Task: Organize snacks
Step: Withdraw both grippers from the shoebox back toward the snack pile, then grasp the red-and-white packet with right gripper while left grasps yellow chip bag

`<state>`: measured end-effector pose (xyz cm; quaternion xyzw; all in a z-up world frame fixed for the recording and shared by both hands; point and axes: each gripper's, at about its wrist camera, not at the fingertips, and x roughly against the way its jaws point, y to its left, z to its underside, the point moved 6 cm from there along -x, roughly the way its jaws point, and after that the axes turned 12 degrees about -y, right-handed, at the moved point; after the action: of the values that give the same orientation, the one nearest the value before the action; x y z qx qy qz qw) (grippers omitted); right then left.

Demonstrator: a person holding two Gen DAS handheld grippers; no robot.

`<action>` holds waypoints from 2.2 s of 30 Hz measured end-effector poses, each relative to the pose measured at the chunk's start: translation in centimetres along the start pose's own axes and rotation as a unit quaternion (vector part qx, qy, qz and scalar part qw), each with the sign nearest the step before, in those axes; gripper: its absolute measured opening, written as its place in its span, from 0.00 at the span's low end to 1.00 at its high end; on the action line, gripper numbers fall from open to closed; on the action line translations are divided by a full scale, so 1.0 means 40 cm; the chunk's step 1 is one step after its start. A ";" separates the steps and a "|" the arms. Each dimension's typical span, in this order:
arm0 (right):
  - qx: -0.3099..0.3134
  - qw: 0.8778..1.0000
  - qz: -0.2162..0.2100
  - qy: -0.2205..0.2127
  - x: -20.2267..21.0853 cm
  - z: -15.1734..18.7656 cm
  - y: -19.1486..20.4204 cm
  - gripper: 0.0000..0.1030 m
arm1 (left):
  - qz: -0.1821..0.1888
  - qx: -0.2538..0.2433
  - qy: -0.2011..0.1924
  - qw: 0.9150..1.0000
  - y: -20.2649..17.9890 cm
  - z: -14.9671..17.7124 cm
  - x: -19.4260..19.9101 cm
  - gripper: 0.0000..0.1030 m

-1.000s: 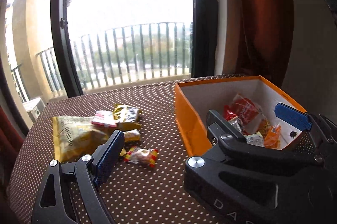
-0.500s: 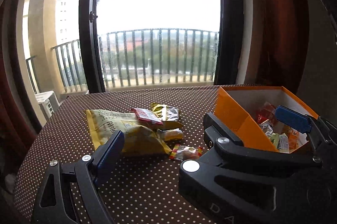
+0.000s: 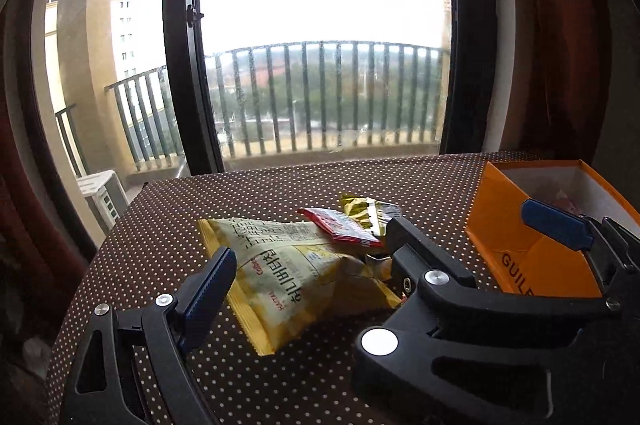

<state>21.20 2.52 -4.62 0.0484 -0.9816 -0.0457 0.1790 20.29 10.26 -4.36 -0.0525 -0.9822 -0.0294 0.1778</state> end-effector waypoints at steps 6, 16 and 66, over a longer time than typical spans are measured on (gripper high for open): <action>-0.011 1.000 -0.005 0.017 -0.087 -0.015 0.009 1.00 | 0.011 -0.007 0.026 1.000 0.024 -0.006 -0.097 0.88; -0.017 0.998 -0.024 0.054 -0.232 0.004 0.043 1.00 | -0.011 0.035 0.081 0.996 0.109 0.035 -0.228 0.88; 0.006 0.989 -0.099 0.109 -0.158 0.109 0.057 0.61 | -0.005 0.092 0.071 0.993 0.068 0.147 -0.088 0.20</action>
<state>25.36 5.80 -10.62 0.1512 -0.9469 -0.0521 0.2791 21.83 13.08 -10.98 -0.0287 -0.9660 0.0567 0.2508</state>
